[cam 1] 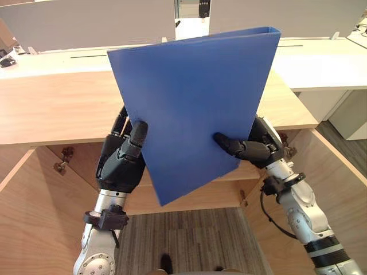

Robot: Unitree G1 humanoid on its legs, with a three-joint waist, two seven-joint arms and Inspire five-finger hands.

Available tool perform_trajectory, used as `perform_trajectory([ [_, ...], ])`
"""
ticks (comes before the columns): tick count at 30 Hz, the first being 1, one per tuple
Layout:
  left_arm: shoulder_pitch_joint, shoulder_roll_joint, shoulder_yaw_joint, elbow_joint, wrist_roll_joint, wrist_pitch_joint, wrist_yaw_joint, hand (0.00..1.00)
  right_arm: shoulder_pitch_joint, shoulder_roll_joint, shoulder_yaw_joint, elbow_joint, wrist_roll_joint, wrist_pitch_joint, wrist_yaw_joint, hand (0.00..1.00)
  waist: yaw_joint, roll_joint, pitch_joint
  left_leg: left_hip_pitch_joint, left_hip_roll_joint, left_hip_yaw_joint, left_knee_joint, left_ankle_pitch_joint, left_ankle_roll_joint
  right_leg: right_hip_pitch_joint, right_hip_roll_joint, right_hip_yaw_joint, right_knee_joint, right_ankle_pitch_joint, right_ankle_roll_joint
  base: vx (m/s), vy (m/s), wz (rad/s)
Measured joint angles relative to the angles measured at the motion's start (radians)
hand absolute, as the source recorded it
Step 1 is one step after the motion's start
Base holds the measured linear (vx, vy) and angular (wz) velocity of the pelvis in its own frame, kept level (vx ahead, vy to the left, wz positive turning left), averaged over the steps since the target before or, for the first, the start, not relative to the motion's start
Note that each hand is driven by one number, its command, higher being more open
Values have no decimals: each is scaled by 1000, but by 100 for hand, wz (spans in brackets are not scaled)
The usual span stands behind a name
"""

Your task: Walk over to the cabinet, pick up the folder, carry it to the office cabinet, place the folder inside the office cabinet, then close the office cabinet door

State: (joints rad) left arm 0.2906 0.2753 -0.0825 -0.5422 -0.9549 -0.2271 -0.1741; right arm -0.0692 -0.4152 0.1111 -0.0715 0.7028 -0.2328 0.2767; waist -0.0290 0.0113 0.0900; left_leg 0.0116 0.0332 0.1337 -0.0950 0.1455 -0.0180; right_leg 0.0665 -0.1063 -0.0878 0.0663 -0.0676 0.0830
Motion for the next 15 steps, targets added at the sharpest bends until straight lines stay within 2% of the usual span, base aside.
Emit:
perform_trajectory([
  [3, -1, -82, 112, 2, 213, -6, 49, 100, 30, 94, -78, -24, -55, 6, -63, 0, 12, 0, 0, -3, 0, -3, 0, 0, 0, 0, 0, -3, -4, 0, 0, -22, -1, 4],
  [5, 8, -149, 230, 23, 363, -34, 110, 100, 41, 146, -157, -42, -71, 6, -102, 0, 15, 0, 0, -6, 0, -6, 0, 0, 0, 0, 0, -6, -9, 1, -1, -2, 0, 4],
  [6, 13, -180, 299, 57, 414, -50, 145, 100, 42, 167, -199, -52, -73, 6, -122, 0, 16, 0, -1, -8, 0, -7, 0, 0, 0, 0, 0, -7, -14, 2, -1, 0, 0, 0],
  [9, 47, -225, 408, 186, 467, -57, 216, 100, 44, 186, -268, -73, -78, 4, -152, 0, 15, -1, -2, -11, 0, -7, 0, 0, 0, 0, 1, -8, -16, 4, -2, 0, 0, 0],
  [13, 106, -263, 418, 376, 578, -18, 258, 100, 45, 197, -276, -91, -120, 4, -163, 0, 15, -1, -2, -18, 2, -6, 0, -1, -2, -7, 2, -7, -18, 5, -2, -2, -2, -1],
  [15, 124, -272, 407, 485, 632, 7, 261, 100, 51, 198, -235, -104, -136, 4, -162, 0, 16, -2, -3, -21, 4, -2, 0, -3, -4, -12, 4, -3, -19, 6, -3, -10, -5, -7],
])
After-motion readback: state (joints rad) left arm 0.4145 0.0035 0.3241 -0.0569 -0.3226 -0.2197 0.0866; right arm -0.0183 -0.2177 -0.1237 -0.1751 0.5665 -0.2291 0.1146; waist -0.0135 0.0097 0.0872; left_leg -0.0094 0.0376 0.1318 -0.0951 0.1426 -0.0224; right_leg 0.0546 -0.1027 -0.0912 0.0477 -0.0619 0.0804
